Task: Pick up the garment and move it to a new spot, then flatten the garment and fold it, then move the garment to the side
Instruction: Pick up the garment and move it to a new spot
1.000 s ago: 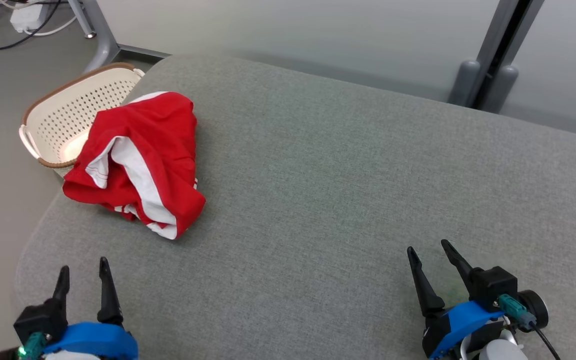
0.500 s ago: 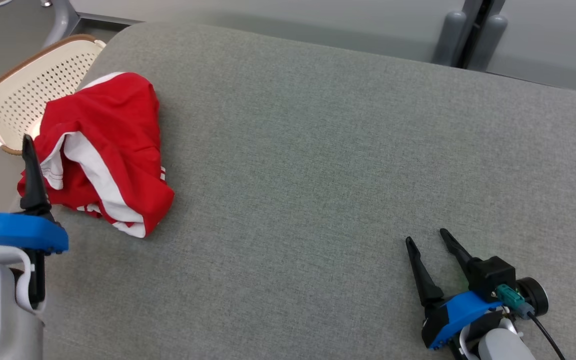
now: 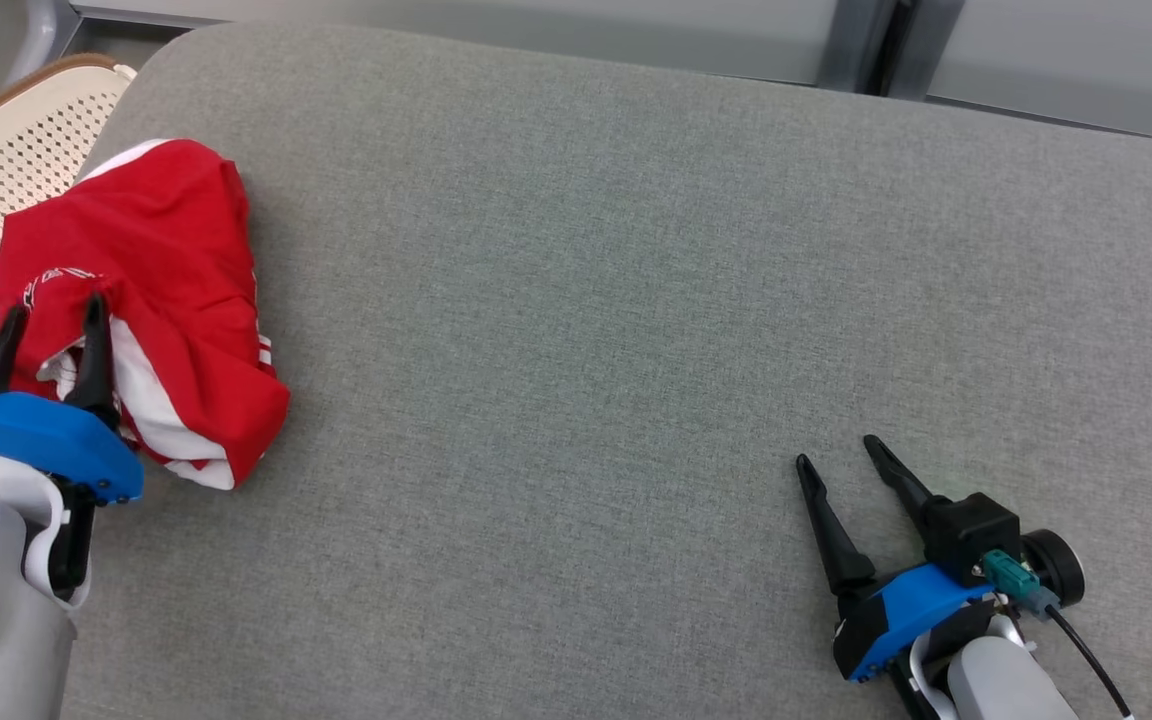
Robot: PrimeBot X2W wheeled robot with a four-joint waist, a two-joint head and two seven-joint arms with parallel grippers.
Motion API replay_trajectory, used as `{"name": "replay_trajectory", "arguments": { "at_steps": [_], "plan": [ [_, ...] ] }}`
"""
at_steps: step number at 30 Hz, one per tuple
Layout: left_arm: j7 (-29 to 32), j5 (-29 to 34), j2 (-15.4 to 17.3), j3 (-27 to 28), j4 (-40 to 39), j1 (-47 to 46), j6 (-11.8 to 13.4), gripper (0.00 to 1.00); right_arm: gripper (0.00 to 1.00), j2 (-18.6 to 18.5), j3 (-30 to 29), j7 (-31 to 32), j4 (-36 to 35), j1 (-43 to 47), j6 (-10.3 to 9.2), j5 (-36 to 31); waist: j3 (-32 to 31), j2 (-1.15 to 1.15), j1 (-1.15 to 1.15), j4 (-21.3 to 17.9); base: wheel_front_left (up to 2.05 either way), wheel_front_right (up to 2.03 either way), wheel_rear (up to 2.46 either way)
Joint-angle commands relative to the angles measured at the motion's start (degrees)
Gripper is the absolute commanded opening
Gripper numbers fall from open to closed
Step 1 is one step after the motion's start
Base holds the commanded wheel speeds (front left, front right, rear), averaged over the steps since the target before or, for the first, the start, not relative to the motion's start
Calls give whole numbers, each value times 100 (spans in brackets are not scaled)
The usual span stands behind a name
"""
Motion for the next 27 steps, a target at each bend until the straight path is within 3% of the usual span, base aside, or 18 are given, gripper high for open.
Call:
{"name": "replay_trajectory", "arguments": {
  "at_steps": [1, 2, 3, 4, 5, 11, 16, 22, 27],
  "plan": [
    [72, -98, 26, -95, 131, -110, -7, 100, 100, -83, -10, 7, 98, 18, -2, 0, 2, 0, 0, -18, 0, 0, 0],
    [114, -173, 26, -168, 232, -131, -7, 100, 100, -83, -2, 7, 106, 12, -2, 3, 1, 0, 0, -32, 0, 0, 0],
    [143, -250, 49, -224, 340, -157, -7, 91, 100, -81, 9, 7, 113, 13, -2, 2, -7, 0, 0, -48, 0, 0, 0],
    [137, -298, 67, -284, 415, -177, -7, 25, 100, -78, 19, 7, 125, 13, -2, 6, -19, 0, 0, -60, 0, 0, 0],
    [102, -359, 84, -331, 489, -193, -7, 0, 100, -71, 26, 8, 137, 13, -2, 9, -38, 0, 0, -71, 0, 0, 0],
    [-269, -377, 241, -511, 504, -415, -7, 0, 100, -4, 39, 4, 145, 76, -2, 86, -269, 0, 0, -121, 0, 0, 0],
    [-386, -36, 389, -395, -280, -761, -7, 0, 100, 43, 56, 3, 145, 170, -1, 174, -518, 0, 0, -236, 0, 0, 0],
    [-386, 418, 143, -294, -1785, -667, -7, 0, 100, 70, 110, 2, 98, 284, -1, 287, -806, 0, 0, -641, 0, 0, 0],
    [-387, 447, -114, -619, -2391, -595, -7, 0, 100, 77, 124, 2, 72, 370, -1, 358, -921, 0, 0, -1032, 0, 0, 0]
  ]
}}
